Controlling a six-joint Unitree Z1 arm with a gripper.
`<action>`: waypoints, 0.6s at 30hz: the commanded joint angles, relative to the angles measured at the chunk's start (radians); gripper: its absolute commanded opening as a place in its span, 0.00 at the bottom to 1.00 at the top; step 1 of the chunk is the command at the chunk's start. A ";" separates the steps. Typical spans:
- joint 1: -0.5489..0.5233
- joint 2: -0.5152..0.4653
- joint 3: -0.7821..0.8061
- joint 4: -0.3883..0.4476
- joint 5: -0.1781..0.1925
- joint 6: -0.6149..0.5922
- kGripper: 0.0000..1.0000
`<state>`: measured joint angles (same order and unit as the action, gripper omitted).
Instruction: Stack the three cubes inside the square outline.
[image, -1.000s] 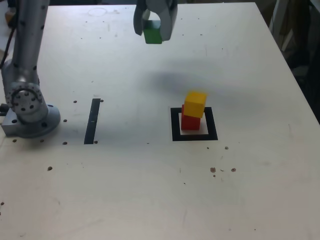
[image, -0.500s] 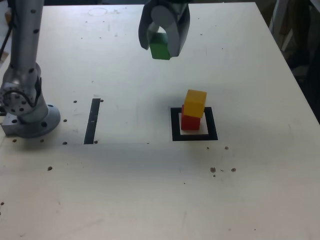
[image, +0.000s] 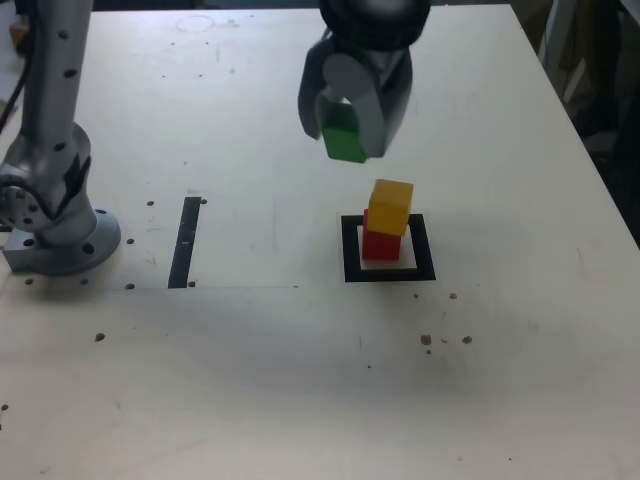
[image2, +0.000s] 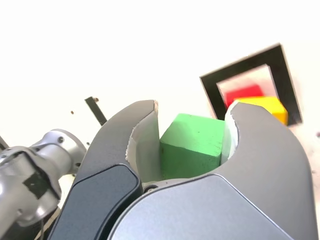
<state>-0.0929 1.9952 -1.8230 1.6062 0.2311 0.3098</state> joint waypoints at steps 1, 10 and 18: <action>-0.017 0.021 -0.027 0.014 -0.004 -0.004 0.30; -0.056 0.071 -0.096 0.015 -0.010 -0.009 0.30; -0.057 0.106 -0.117 0.013 -0.018 -0.009 0.30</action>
<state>-0.1477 2.0941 -1.9353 1.6076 0.2131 0.3022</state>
